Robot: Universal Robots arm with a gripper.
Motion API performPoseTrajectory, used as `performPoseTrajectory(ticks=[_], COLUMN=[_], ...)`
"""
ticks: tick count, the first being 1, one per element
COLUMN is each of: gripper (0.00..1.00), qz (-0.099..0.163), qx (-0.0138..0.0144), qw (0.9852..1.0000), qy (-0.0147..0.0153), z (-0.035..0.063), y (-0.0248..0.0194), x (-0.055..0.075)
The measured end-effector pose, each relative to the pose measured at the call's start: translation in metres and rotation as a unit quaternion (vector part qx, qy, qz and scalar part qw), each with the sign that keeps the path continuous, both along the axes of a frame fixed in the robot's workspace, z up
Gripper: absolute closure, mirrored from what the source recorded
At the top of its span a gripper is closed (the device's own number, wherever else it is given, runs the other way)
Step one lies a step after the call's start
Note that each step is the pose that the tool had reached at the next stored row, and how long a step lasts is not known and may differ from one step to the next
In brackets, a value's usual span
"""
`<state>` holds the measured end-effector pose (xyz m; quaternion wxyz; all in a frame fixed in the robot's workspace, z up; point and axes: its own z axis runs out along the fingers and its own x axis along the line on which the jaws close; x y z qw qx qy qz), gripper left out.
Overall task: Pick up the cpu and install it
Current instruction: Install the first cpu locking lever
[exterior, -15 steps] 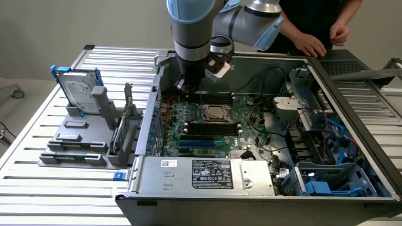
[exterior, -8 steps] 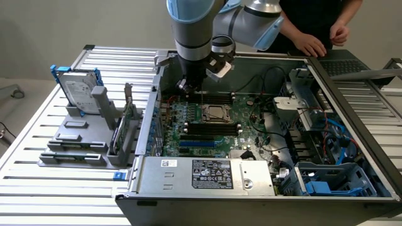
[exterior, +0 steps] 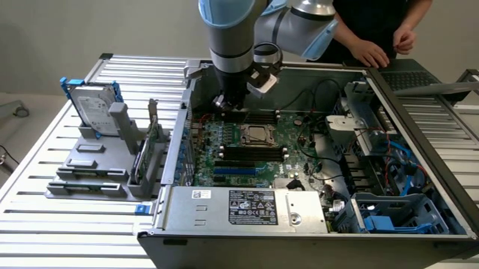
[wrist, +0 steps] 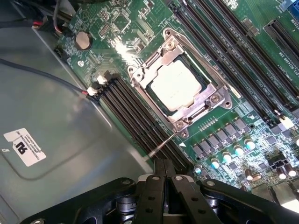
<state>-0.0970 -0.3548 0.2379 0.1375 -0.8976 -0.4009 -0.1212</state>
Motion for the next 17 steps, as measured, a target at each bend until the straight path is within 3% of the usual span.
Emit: performPoseTrajectory(ticks=[2,11,15,17], gripper=[0.89,0.89,0.89,0.89], qz=[-0.003,-0.010,-0.012,-0.013], qx=[-0.0012,-0.0040,-0.0080,-0.0125], qw=[1.0000,0.9999,0.9999,0.9998], qy=[-0.0016,-0.0017,-0.0017,-0.0017], z=[-0.0009,-0.0120,-0.0168,-0.0185], y=[0.0001,0.0002,0.0002,0.0003], x=[0.001,0.003,0.005,0.005])
